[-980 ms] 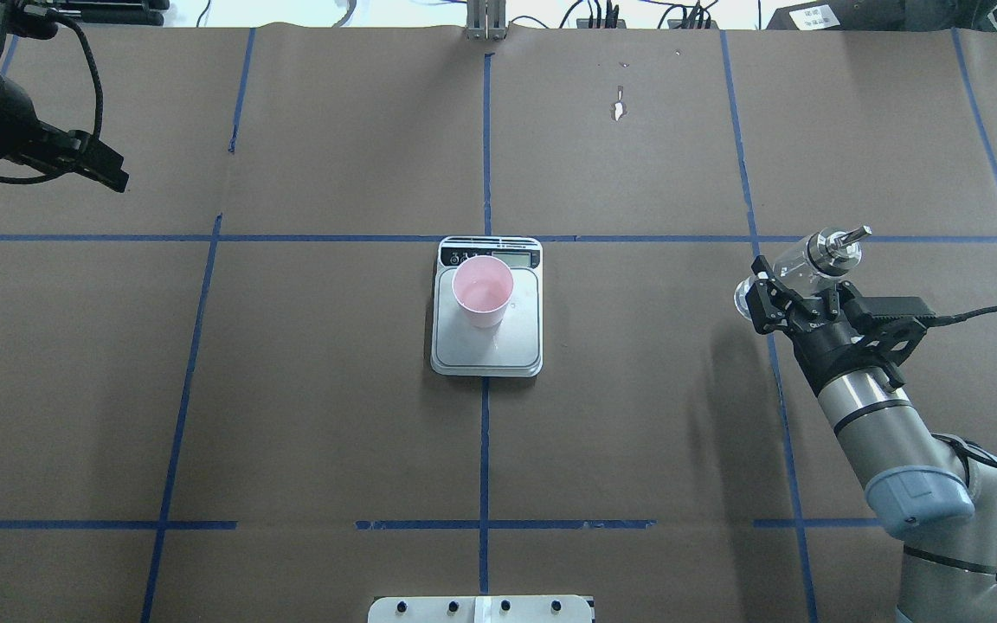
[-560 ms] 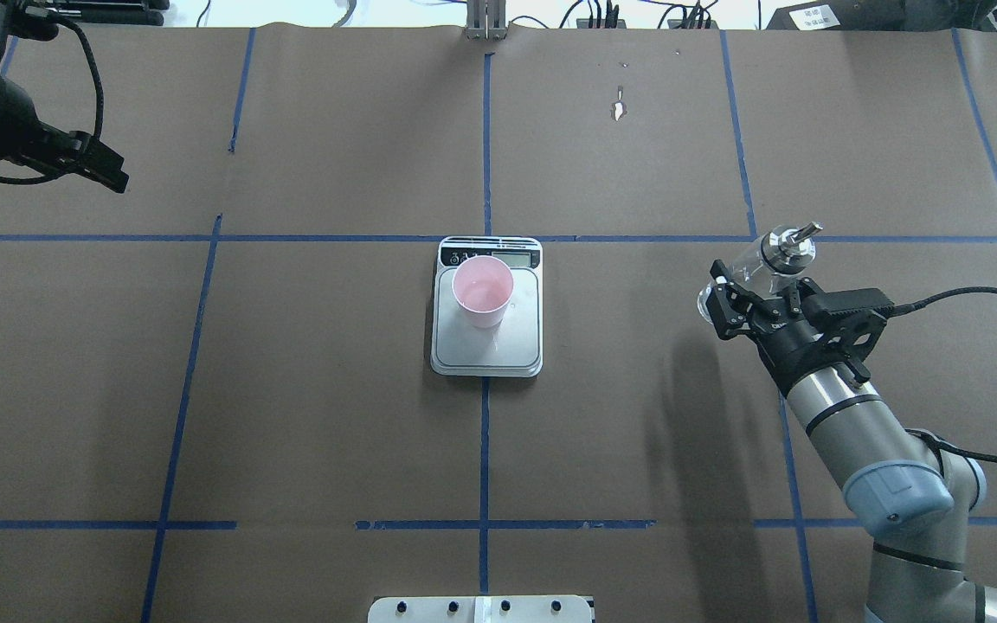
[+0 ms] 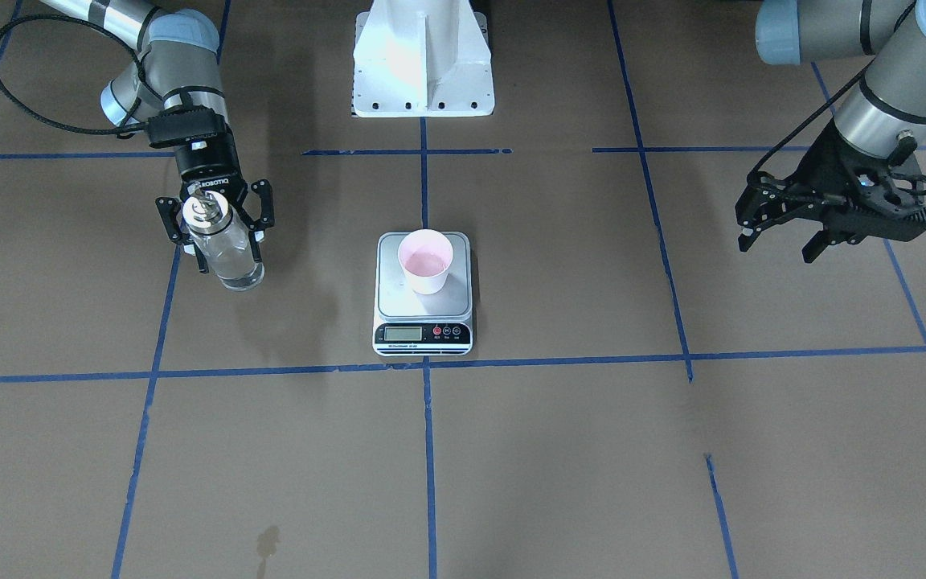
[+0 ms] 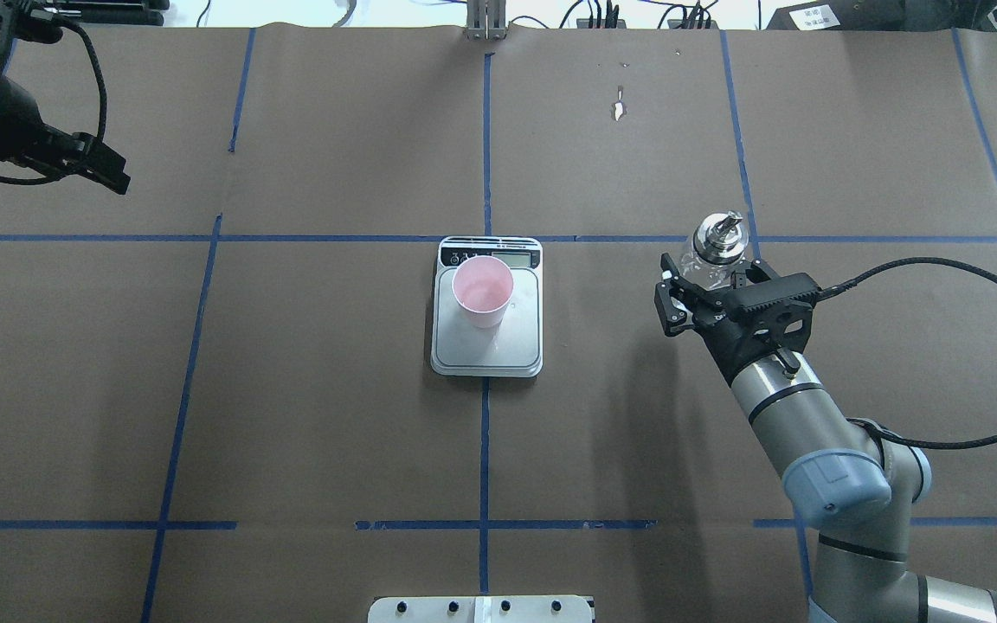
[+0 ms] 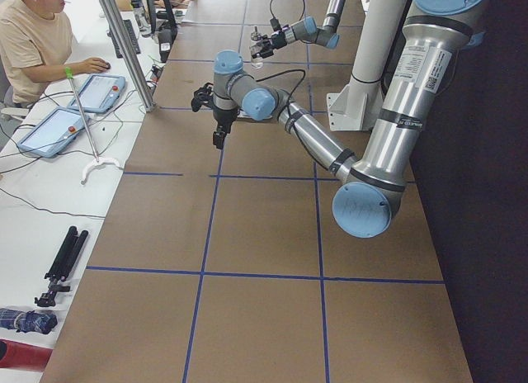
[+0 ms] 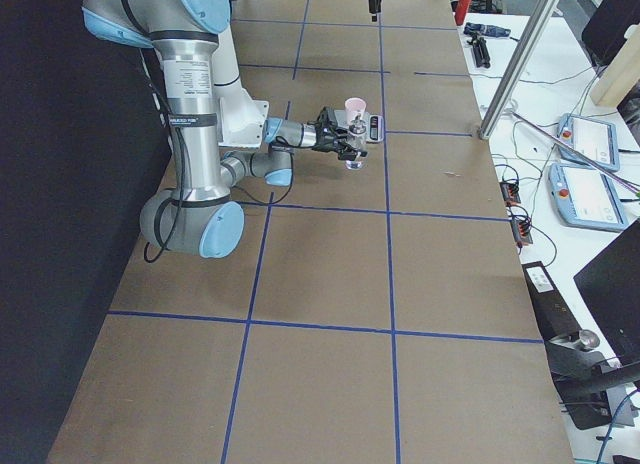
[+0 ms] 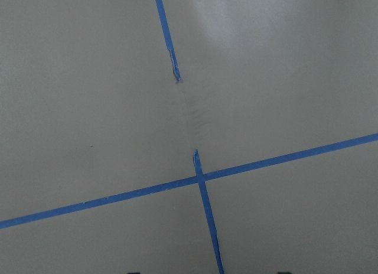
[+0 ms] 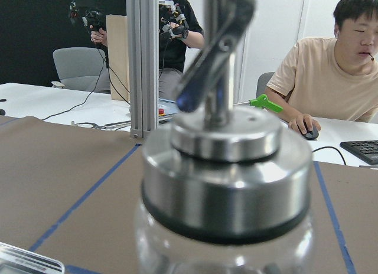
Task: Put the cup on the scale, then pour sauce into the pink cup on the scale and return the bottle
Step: 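Carry the sauce bottle with the right gripper toward the pink cup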
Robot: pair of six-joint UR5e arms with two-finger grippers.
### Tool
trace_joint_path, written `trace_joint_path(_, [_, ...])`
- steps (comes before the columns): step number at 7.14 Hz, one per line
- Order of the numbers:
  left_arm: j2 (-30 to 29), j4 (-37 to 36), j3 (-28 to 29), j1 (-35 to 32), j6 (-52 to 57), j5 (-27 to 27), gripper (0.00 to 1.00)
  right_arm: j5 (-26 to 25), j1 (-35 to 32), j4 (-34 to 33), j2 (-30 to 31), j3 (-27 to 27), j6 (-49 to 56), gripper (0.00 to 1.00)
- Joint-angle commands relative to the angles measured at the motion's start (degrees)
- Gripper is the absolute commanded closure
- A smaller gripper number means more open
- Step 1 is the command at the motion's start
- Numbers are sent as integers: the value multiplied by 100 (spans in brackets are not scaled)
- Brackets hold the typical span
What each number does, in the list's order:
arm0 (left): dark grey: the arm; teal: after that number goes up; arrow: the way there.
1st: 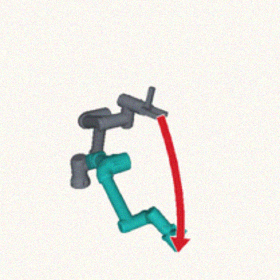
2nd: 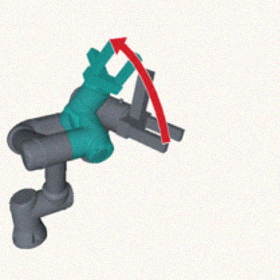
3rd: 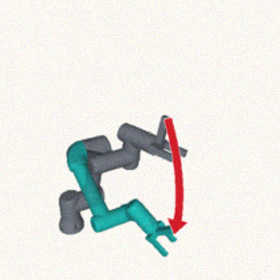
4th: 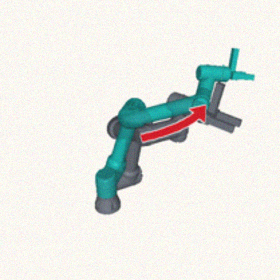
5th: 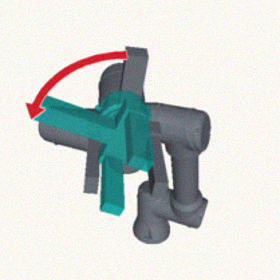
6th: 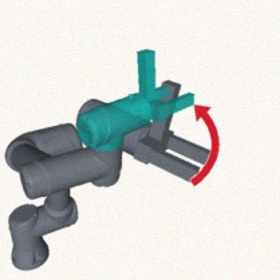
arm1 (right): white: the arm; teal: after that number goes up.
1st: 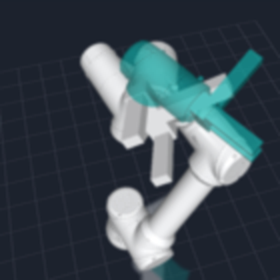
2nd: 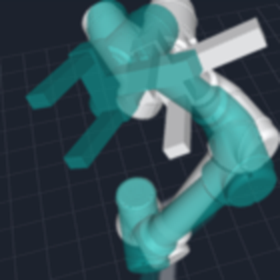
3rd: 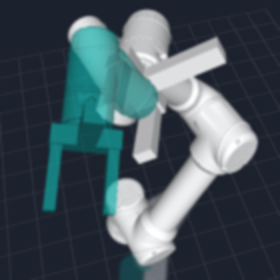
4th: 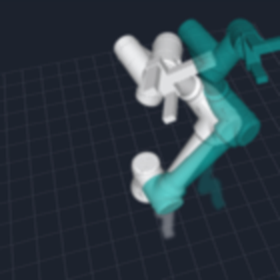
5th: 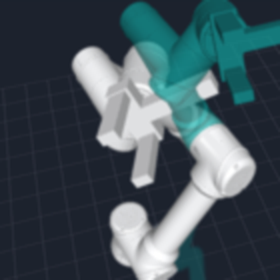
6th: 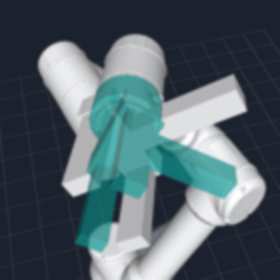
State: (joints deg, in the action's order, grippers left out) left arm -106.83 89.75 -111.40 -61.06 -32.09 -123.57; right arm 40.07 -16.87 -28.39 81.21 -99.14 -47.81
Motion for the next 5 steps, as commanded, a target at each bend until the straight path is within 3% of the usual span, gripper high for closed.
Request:
trace_joint_path(1, [-4, 8, 48, 6, 10, -9, 18, 933, -157, -219, -603, -61, 601, 100])
trace_joint_path(2, [-4, 8, 57, 6, 10, -1, 18, 958, -141, -506, -641, -44, 675, 100])
trace_joint_path(5, [-48, -1, 48, -2, 1, -9, 18, 240, -229, -1885, -1132, -35, 676, 100])
